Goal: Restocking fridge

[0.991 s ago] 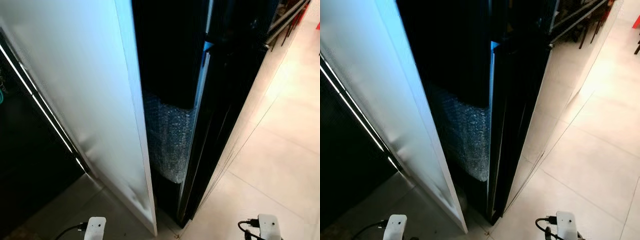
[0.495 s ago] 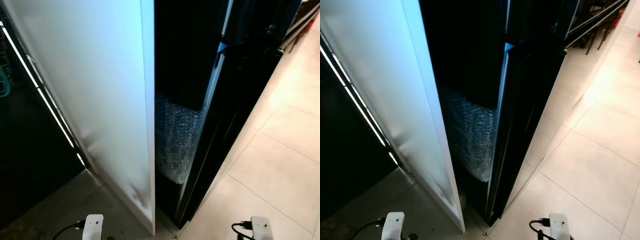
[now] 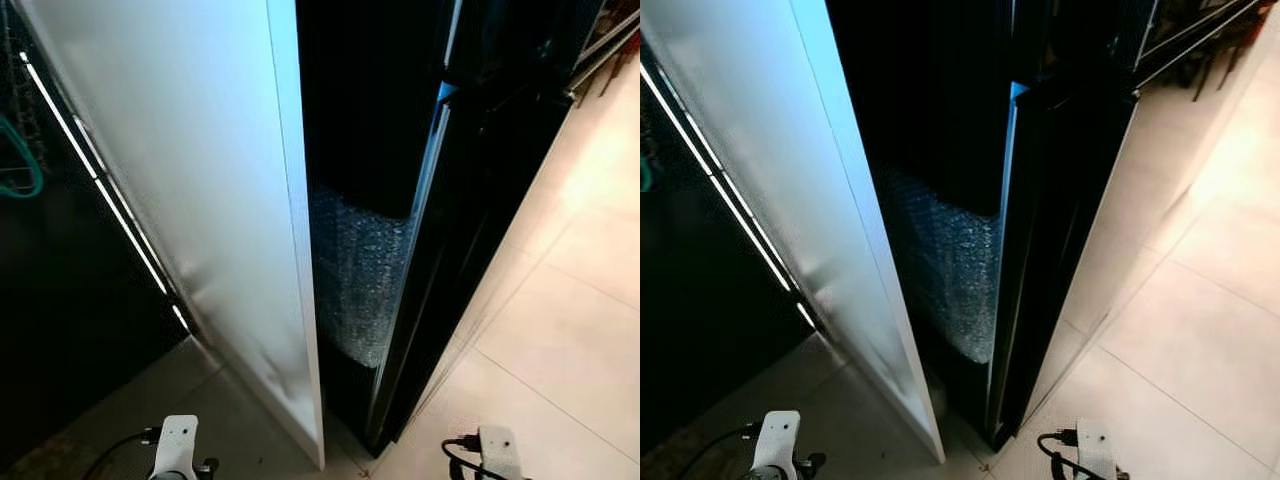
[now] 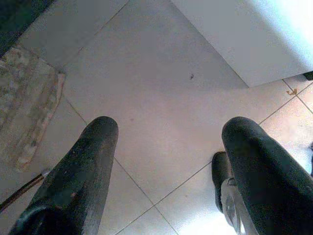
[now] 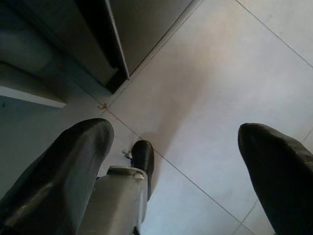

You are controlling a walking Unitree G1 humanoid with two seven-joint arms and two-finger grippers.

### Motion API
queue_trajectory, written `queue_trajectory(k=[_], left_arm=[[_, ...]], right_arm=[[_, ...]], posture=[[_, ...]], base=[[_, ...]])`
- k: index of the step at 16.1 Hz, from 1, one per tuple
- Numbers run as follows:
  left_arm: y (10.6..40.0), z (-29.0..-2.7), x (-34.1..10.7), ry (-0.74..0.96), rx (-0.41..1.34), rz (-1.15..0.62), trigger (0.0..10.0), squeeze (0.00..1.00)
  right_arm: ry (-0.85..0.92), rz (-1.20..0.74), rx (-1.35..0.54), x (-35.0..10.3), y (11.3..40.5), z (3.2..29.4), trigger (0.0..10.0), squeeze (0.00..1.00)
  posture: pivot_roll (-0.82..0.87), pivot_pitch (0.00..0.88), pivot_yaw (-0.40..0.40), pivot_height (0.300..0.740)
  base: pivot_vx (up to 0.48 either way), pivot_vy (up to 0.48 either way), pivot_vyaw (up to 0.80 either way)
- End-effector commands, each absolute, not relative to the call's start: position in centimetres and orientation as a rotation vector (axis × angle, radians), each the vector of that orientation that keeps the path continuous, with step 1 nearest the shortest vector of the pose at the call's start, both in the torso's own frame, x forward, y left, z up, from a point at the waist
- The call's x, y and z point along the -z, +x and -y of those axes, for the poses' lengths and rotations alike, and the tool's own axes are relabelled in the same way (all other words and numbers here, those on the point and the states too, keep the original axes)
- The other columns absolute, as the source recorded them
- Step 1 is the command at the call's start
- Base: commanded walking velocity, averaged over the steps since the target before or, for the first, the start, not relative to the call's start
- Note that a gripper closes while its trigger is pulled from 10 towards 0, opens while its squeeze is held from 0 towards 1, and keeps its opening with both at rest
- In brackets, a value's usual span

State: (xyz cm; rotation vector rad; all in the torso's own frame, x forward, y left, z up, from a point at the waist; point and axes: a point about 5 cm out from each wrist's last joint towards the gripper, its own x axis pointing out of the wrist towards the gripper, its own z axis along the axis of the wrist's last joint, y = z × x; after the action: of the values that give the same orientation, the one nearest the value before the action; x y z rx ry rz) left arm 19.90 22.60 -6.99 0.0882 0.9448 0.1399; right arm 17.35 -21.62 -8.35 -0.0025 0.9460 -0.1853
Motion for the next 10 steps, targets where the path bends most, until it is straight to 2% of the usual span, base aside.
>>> queue_trajectory(k=[1,10], left_arm=[[19.39,-22.89,7.22,0.094,-0.141,-0.971,10.0,0.00],[19.23,-22.46,7.40,0.091,-0.125,-0.977,10.0,0.00]], right_arm=[[0.013,-0.967,0.195,8.62,16.94,21.35,10.0,0.00],[0.023,-0.987,0.221,8.81,16.54,21.43,10.0,0.00]], posture=[[0.05,0.000,0.089,0.740],[0.04,0.000,0.083,0.740]], base=[[0.000,0.000,0.00],[0.000,0.000,0.00]])
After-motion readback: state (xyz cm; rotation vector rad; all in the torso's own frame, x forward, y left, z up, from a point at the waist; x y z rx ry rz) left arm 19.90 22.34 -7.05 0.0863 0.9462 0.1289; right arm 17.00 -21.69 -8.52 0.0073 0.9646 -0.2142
